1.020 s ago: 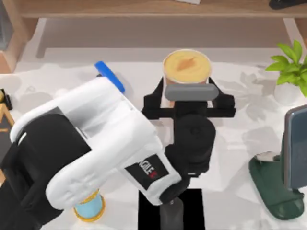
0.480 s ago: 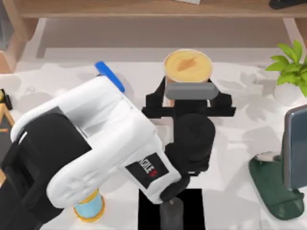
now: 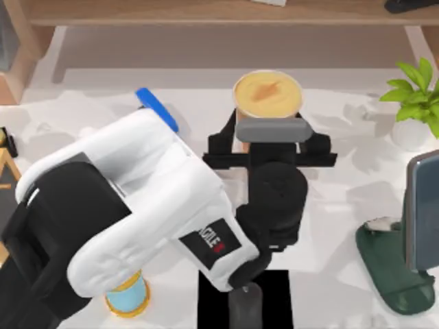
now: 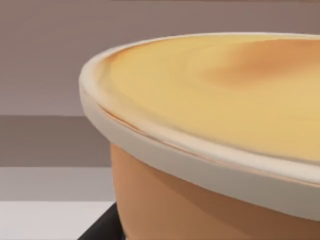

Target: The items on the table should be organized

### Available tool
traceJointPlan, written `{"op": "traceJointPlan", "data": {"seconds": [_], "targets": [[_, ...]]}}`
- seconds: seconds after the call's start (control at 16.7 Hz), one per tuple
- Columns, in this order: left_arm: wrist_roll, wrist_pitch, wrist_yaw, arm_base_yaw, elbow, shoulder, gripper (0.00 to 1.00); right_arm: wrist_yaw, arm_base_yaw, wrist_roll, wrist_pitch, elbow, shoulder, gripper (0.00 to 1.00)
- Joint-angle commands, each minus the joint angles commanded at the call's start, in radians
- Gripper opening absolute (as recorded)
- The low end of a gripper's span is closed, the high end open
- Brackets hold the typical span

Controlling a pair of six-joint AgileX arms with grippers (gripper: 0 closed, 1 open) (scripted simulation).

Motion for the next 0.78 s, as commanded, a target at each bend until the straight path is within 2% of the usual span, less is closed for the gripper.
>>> {"op": "traceJointPlan", "data": {"seconds": [0.78], "targets": [[0.002, -0.015, 0.000, -0.003, -0.004, -0.019, 0.00, 0.000, 0.000, 0.000, 0.000, 0.000, 0.000, 1.00]]}}
